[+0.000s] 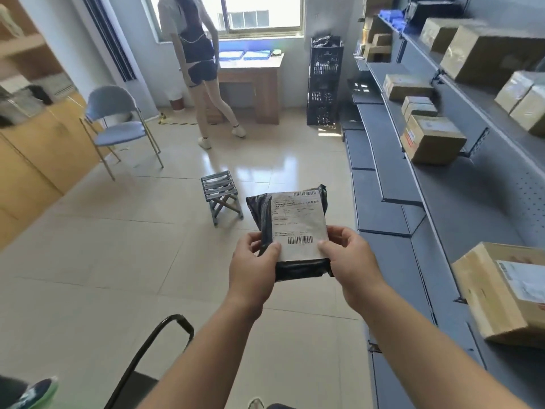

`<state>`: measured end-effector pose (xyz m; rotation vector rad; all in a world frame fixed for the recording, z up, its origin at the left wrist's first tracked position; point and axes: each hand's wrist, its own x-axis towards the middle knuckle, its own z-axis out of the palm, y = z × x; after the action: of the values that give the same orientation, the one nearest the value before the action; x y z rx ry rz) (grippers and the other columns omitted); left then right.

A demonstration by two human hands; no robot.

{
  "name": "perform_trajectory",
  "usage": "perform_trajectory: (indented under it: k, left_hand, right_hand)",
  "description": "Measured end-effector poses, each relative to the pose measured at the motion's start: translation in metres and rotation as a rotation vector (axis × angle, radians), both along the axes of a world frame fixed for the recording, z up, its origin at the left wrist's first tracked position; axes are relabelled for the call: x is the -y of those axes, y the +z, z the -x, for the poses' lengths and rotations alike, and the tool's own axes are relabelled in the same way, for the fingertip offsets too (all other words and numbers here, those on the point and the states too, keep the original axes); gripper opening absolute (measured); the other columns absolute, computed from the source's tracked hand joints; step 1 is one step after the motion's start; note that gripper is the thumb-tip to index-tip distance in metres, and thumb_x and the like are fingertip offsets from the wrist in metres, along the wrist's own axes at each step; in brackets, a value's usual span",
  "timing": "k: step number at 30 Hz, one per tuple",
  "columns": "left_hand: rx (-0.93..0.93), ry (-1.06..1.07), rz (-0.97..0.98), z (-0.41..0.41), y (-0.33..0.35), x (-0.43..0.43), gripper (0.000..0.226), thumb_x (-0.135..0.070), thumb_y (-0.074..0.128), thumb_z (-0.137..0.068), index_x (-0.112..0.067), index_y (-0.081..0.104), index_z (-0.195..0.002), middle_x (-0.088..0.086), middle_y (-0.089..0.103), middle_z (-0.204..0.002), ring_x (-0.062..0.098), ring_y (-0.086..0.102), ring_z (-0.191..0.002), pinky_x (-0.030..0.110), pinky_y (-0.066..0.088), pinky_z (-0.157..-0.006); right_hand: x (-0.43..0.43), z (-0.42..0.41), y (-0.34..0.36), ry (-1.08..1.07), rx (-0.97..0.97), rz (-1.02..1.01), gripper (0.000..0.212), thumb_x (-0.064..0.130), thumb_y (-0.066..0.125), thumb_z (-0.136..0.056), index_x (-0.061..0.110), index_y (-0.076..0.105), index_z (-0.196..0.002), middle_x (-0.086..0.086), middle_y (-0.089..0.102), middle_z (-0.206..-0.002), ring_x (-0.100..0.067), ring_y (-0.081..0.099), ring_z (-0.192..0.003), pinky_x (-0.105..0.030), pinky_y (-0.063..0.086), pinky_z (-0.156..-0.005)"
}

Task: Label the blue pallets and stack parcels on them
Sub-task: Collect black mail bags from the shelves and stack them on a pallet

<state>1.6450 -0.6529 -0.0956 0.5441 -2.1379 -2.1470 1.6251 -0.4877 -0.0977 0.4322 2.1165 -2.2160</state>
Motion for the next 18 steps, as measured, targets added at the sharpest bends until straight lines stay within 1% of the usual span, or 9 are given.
perform_trajectory:
  k: [6,7,9,11,13,15,18]
  left_hand:
    - [0.001,0.033,-0.039,0.112,-0.007,0.021,0.029,-0.032,0.069,-0.076,-0.025,0.065,-0.104,0.003,0.074,-0.111,0.027,0.072,-0.105,0.058,0.059,-0.092]
    - [-0.006,0.027,-0.049,0.134,-0.007,0.025,0.029,-0.032,0.069,-0.076,-0.025,0.065,-0.103,0.003,0.075,-0.11,0.027,0.072,-0.105,0.058,0.059,-0.092]
    - [-0.017,0.006,-0.071,0.18,-0.006,0.034,0.03,-0.031,0.069,-0.075,-0.025,0.064,-0.104,0.005,0.074,-0.111,0.028,0.072,-0.106,0.057,0.059,-0.093]
    - [-0.022,-0.021,-0.082,0.226,0.001,0.042,0.03,-0.03,0.07,-0.075,-0.025,0.065,-0.104,0.004,0.074,-0.111,0.026,0.073,-0.104,0.056,0.059,-0.092]
    - [-0.041,-0.048,-0.073,0.272,0.01,0.05,0.028,-0.03,0.07,-0.075,-0.026,0.065,-0.102,0.001,0.074,-0.109,0.024,0.073,-0.102,0.055,0.06,-0.091]
    - [-0.057,-0.079,-0.056,0.316,0.016,0.055,0.028,-0.03,0.069,-0.076,-0.024,0.065,-0.103,0.001,0.075,-0.108,0.024,0.073,-0.103,0.055,0.059,-0.092]
    - [-0.045,-0.132,-0.044,0.371,0.016,0.056,0.03,-0.031,0.069,-0.076,-0.023,0.066,-0.105,0.001,0.075,-0.11,0.024,0.073,-0.104,0.053,0.059,-0.093]
  right_hand:
    - [0.019,0.112,-0.004,0.031,-0.013,-0.016,0.021,0.018,0.066,-0.086,0.028,0.068,-0.105,0.007,0.074,-0.108,-0.014,0.07,-0.085,-0.017,0.048,-0.053]
    - [0.023,0.133,-0.004,0.028,-0.018,-0.014,0.021,0.018,0.067,-0.086,0.028,0.068,-0.105,0.006,0.074,-0.108,-0.014,0.069,-0.082,-0.017,0.048,-0.052]
    - [0.029,0.175,0.001,0.021,-0.027,-0.014,0.02,0.016,0.068,-0.087,0.028,0.068,-0.103,0.006,0.075,-0.106,-0.01,0.068,-0.072,-0.018,0.046,-0.048]
    - [0.035,0.216,0.012,0.013,-0.038,-0.019,0.02,0.02,0.069,-0.084,0.029,0.068,-0.102,0.007,0.075,-0.105,-0.008,0.068,-0.067,-0.02,0.046,-0.046]
    - [0.041,0.258,0.022,-0.001,-0.069,-0.027,0.022,0.023,0.069,-0.081,0.03,0.069,-0.102,0.007,0.075,-0.106,-0.011,0.069,-0.075,-0.018,0.046,-0.049]
    - [0.046,0.297,0.027,-0.033,-0.087,-0.038,0.02,0.02,0.068,-0.086,0.029,0.068,-0.104,0.006,0.075,-0.109,-0.017,0.07,-0.086,-0.017,0.047,-0.051]
    - [0.047,0.344,0.022,-0.076,-0.078,-0.027,0.018,0.017,0.068,-0.09,0.028,0.068,-0.104,0.005,0.075,-0.109,-0.018,0.071,-0.089,-0.018,0.049,-0.052]
